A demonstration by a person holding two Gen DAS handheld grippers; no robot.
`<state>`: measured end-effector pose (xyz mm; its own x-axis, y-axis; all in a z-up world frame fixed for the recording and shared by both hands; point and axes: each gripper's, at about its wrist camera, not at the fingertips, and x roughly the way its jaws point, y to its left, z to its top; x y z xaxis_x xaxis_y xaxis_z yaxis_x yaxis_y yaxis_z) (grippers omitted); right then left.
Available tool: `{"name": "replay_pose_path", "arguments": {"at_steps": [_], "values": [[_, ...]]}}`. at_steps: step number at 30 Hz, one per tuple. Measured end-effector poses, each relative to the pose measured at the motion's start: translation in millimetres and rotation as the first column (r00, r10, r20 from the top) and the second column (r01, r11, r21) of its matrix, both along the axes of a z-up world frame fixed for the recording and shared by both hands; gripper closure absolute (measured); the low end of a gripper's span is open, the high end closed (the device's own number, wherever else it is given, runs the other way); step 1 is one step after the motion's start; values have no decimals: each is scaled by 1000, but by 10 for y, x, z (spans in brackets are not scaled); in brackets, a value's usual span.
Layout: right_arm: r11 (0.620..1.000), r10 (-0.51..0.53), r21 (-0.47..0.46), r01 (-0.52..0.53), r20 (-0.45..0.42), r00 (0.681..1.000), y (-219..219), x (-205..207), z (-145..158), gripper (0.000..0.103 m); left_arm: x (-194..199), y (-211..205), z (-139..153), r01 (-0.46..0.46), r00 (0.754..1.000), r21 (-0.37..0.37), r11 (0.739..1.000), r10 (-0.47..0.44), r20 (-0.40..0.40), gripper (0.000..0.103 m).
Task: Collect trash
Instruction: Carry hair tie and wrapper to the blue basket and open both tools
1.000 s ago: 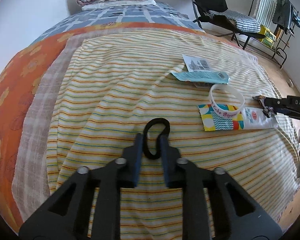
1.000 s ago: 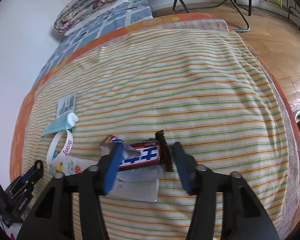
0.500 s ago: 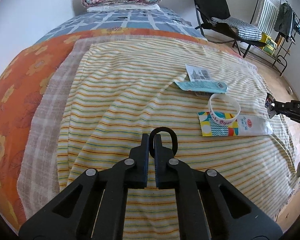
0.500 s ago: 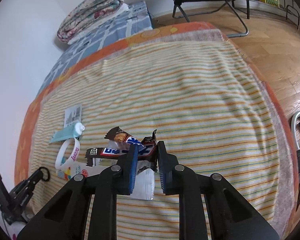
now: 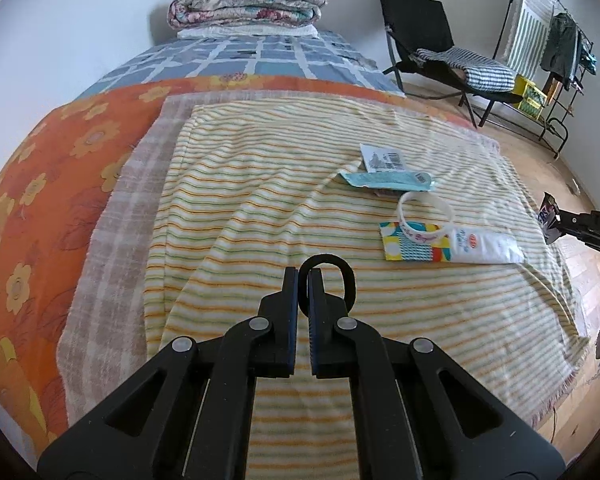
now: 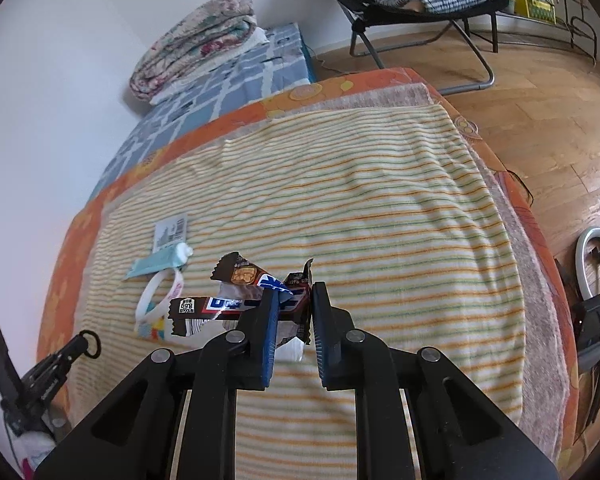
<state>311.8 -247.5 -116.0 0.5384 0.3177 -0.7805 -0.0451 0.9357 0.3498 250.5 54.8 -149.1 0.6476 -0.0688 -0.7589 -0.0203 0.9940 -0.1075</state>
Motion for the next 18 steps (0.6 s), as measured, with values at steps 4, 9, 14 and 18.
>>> {"name": "replay_pose_path", "arguments": {"at_steps": [4, 9, 14, 18], "values": [[999, 41, -18, -41, 19, 999, 69, -196, 87, 88, -209, -55, 93, 21, 1000, 0, 1000, -21, 15, 101], [995, 101, -23, -101, 28, 994, 206, -515, 171, 88, -538, -135, 212, 45, 998, -1, 999, -45, 35, 101], [986, 165, -41, -163, 52, 985, 368, -893, 282, 88, -882, -181, 313, 65, 997, -13, 998, -64, 52, 101], [976, 217, -50, -214, 63, 974, 498, -1223, 324, 88, -1190, -220, 358, 81, 995, -26, 996, -79, 60, 101]]}}
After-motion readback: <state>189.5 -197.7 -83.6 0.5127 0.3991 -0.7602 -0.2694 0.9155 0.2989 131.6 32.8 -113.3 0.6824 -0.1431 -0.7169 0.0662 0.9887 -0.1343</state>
